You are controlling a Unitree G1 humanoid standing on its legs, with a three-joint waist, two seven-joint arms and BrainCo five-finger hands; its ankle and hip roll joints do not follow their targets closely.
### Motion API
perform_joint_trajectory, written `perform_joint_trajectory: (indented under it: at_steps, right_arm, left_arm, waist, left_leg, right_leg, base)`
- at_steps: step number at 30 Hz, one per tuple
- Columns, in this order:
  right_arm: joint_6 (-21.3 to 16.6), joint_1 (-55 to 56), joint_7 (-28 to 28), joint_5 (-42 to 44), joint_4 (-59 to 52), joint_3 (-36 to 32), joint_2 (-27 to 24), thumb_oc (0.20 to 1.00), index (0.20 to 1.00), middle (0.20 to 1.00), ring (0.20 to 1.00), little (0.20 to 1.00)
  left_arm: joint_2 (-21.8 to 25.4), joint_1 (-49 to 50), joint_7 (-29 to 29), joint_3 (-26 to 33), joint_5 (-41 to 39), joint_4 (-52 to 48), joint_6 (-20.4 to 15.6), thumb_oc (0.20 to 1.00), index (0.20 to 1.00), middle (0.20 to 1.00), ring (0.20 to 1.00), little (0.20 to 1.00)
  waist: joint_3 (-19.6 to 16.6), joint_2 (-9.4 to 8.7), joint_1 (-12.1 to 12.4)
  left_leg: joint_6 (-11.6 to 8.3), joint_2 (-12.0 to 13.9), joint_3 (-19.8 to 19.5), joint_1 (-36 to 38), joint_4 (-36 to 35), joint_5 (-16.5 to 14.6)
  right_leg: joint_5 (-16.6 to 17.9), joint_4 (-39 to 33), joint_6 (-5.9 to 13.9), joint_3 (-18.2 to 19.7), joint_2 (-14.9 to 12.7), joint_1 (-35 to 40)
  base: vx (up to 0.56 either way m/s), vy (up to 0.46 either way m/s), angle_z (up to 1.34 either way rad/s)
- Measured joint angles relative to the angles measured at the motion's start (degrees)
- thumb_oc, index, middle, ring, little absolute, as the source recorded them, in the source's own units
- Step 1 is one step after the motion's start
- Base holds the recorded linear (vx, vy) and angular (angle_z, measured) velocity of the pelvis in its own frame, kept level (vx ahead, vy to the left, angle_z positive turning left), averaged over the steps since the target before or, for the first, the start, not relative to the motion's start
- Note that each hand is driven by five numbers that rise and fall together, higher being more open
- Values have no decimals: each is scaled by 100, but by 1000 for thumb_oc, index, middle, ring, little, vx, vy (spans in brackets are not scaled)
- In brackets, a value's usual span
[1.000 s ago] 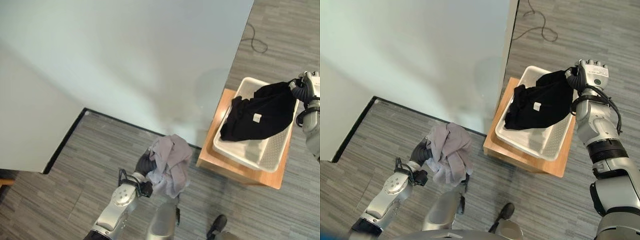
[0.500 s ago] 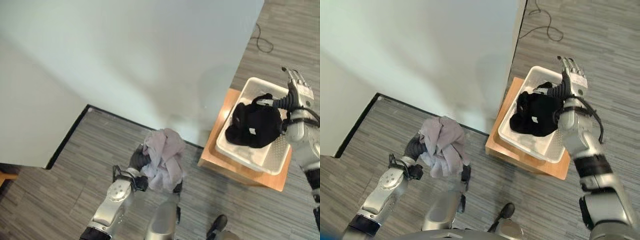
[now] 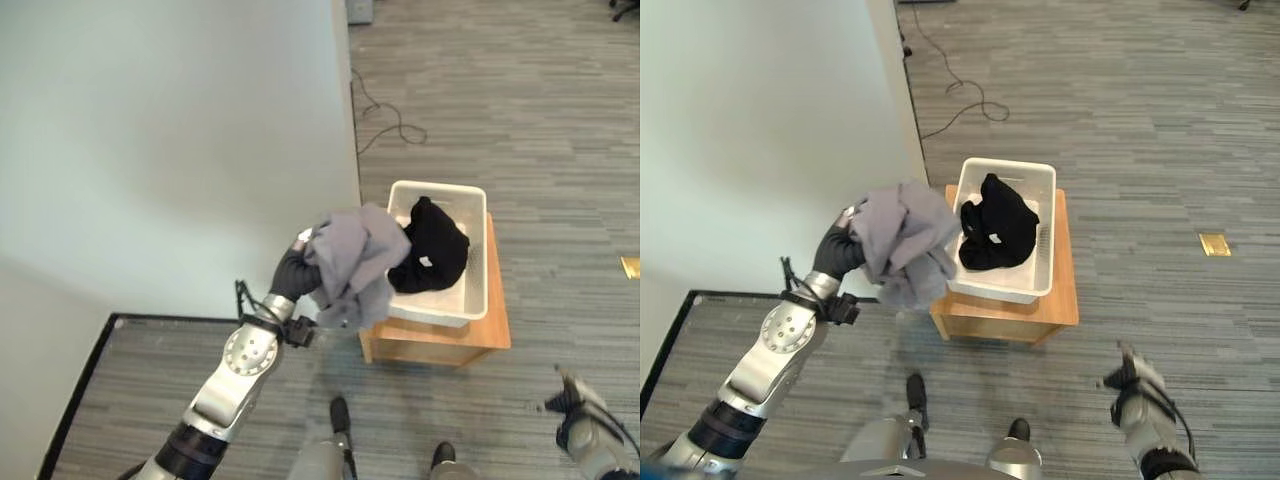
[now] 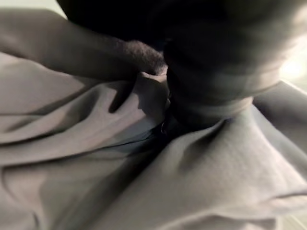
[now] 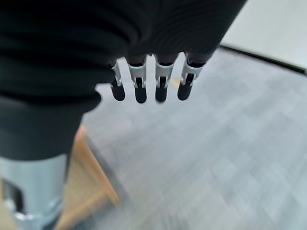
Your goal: Pick up bed clothes into laundry basket.
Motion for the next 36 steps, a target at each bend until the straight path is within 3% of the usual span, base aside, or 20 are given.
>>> perform_joint_trajectory:
  at_steps: [3, 8, 10, 13, 15, 17, 19, 21, 25, 29, 30, 31, 34, 36]
  right_arm:
    - [-27, 222, 291, 122, 116, 219, 347, 1000, 1000, 1000, 1000, 1000]
    - [-217, 733, 849, 99, 746, 593, 726, 1000, 1000, 1000, 1000, 1000]
    - [-214, 921, 948, 111, 1078, 571, 755, 1000, 1000, 1000, 1000, 1000]
    - [-207, 921, 967, 158, 1054, 517, 703, 1000, 1000, 1000, 1000, 1000]
    - [-203, 696, 941, 232, 1022, 660, 615, 1000, 1000, 1000, 1000, 1000]
    - [-231, 443, 859, 337, 999, 776, 456, 1000, 1000, 1000, 1000, 1000]
    - [-232, -74, 787, 469, 924, 937, 319, 1000, 1000, 1000, 1000, 1000]
    - [-272, -393, 590, 487, 794, 1259, 260, 1000, 1000, 1000, 1000, 1000]
    - [-269, -363, 576, 518, 841, 1324, 357, 1000, 1000, 1000, 1000, 1000]
    - [-372, -448, 454, 622, 808, 1299, 563, 1000, 1000, 1000, 1000, 1000]
    - [-387, -449, 434, 623, 814, 1284, 601, 1000, 1000, 1000, 1000, 1000]
    - [-388, -443, 433, 630, 817, 1291, 632, 1000, 1000, 1000, 1000, 1000]
    - [-423, -427, 400, 845, 768, 1287, 698, 1000, 1000, 1000, 1000, 1000]
    - [-424, -598, 367, 902, 649, 1319, 604, 1000, 1000, 1000, 1000, 1000]
  left_arm:
    - [-34, -288, 7, 0, 153, -103, -30, 200, 200, 200, 200, 200]
    - [-174, -1549, 334, -138, 993, 176, -90, 200, 200, 200, 200, 200]
    - [-144, -2388, 586, -247, 1467, 1013, -92, 200, 200, 200, 200, 200]
    - [177, -3038, 812, -479, 1921, 2187, -64, 200, 200, 200, 200, 200]
    - [311, -3348, 1045, -828, 2322, 3048, 111, 200, 200, 200, 200, 200]
    - [349, -3988, 1234, -1547, 2855, 4211, 201, 200, 200, 200, 200, 200]
    - [405, -4928, 1276, -2200, 3290, 5804, 439, 200, 200, 200, 200, 200]
    - [489, -5561, 1383, -2591, 3902, 6825, 515, 200, 200, 200, 200, 200]
    - [582, -5607, 1387, -2468, 4336, 6905, 688, 200, 200, 200, 200, 200]
    - [542, -5241, 1452, -2228, 4634, 7073, 795, 200, 200, 200, 200, 200]
    - [505, -5118, 1444, -2129, 4704, 7194, 813, 391, 391, 391, 391, 391]
    - [474, -5004, 1412, -2118, 4738, 7278, 869, 1000, 1000, 1000, 1000, 1000]
    - [196, -4597, 1468, -1492, 4674, 7326, 950, 1000, 1000, 1000, 1000, 1000]
    - [-234, -4238, 1571, -1168, 4458, 7036, 978, 1000, 1000, 1000, 1000, 1000]
  waist:
    - [-65, 85, -37]
    - [-160, 123, -343]
    - [-261, 80, -565]
    - [-362, 78, -664]
    - [-369, 77, -771]
    - [-344, 57, -867]
    - [-123, -31, -1092]
    - [324, -194, -1258]
    - [1091, -398, -1244]
    - [1425, -604, -1246]
    - [1433, -622, -1249]
    - [1443, -633, -1256]
    - [1443, -636, -1228]
    - [1443, -634, -1146]
  left_leg:
    - [-86, 58, 163, 96, -13, -68]
    - [-106, 139, 376, 222, -10, -91]
    - [-132, 178, 457, 268, -13, -110]
    - [-228, 264, 675, 324, -15, -183]
    - [-226, 367, 853, 262, -14, -179]
    - [-186, 391, 1002, 103, 10, -148]
    - [-112, 377, 1123, -123, 17, -91]
    - [-85, 378, 1173, -358, 19, -45]
    - [-66, 382, 1236, -506, 20, 14]
    - [-72, 381, 1276, -603, 19, 7]
    - [-95, 381, 1278, -603, 19, -12]
    - [-99, 377, 1283, -606, 19, -16]
    - [-99, 382, 1296, -574, 18, -16]
    - [-99, 378, 1267, -504, 18, -16]
  right_leg:
    - [6, 8, -8, 175, 17, -2]
    - [18, 3, -26, 376, 53, -30]
    - [17, -3, -24, 434, 71, -33]
    - [26, -5, -15, 493, 73, -126]
    - [110, -5, -26, 472, 110, -317]
    - [211, -1, -65, 570, 109, -573]
    - [349, 11, -53, 633, 78, -874]
    - [457, 18, -50, 645, 65, -1156]
    - [555, 30, -71, 612, 58, -1296]
    - [567, 31, -82, 619, 51, -1449]
    - [569, 31, -85, 620, 48, -1469]
    - [569, 32, -85, 610, 48, -1483]
    - [569, 31, -87, 607, 42, -1477]
    - [568, 31, -87, 519, 39, -1379]
  base:
    - [-11, 7, -33]
    - [25, -7, -24]
    - [36, 11, -19]
    - [-4, 13, -48]
    - [-90, 15, -49]
    - [-140, 17, -28]
    - [-199, 25, -36]
    - [-158, 18, -23]
    - [-113, 14, -4]
    - [-74, 41, -9]
    - [-45, -2, -14]
    - [-49, -11, -14]
    - [-12, -46, -6]
    - [3, -53, 5]
